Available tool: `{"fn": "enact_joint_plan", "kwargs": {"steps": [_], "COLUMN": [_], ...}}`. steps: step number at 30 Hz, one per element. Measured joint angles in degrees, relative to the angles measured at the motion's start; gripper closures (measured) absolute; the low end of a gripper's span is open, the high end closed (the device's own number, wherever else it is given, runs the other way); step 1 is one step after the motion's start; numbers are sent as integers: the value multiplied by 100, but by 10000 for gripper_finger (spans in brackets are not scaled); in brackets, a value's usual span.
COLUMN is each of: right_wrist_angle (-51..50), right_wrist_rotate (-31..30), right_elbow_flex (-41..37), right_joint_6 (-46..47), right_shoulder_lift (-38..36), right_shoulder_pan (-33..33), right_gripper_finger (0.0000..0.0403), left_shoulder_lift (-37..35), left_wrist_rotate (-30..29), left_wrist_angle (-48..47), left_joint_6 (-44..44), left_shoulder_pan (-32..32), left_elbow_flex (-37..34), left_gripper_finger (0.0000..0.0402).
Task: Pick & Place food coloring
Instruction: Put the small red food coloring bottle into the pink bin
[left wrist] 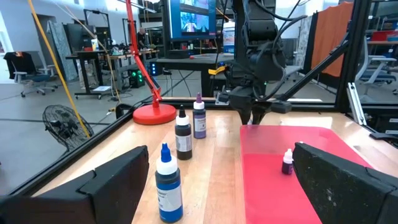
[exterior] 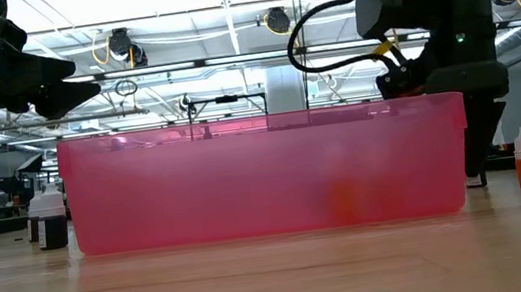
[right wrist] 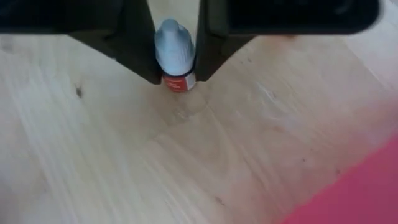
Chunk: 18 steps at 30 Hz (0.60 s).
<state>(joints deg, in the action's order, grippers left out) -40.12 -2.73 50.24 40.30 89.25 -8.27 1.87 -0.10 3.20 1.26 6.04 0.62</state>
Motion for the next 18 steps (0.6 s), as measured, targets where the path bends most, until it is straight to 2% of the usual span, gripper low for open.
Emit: {"fn": "enact_joint_plan", "kwargs": {"steps": [4, 7, 14, 18], "right_wrist_angle": [171, -160, -1841, -2143], "right_wrist_rotate": [-5, -68, -1315, -1542], "right_elbow_flex": [113, 641, 2833, 3930], "right_joint_6": [-290, -429, -767, -988], "right_shoulder_lift": [5, 4, 4, 76], "right_shoulder_pan": [-26, -91, -460, -509], "right_gripper_finger": [349, 349, 349, 349], "left_shoulder_lift": [-1, -1, -1, -2], "left_wrist_rotate": [0, 0, 0, 0], "left_wrist_angle": [-1, 0, -1, -2], "left_joint_6": [0, 0, 0, 0], "left_shoulder_pan": [0, 0, 0, 0], "left_elbow_flex": [-1, -1, -2, -2], "left_gripper_finger": [9, 9, 9, 9]}}
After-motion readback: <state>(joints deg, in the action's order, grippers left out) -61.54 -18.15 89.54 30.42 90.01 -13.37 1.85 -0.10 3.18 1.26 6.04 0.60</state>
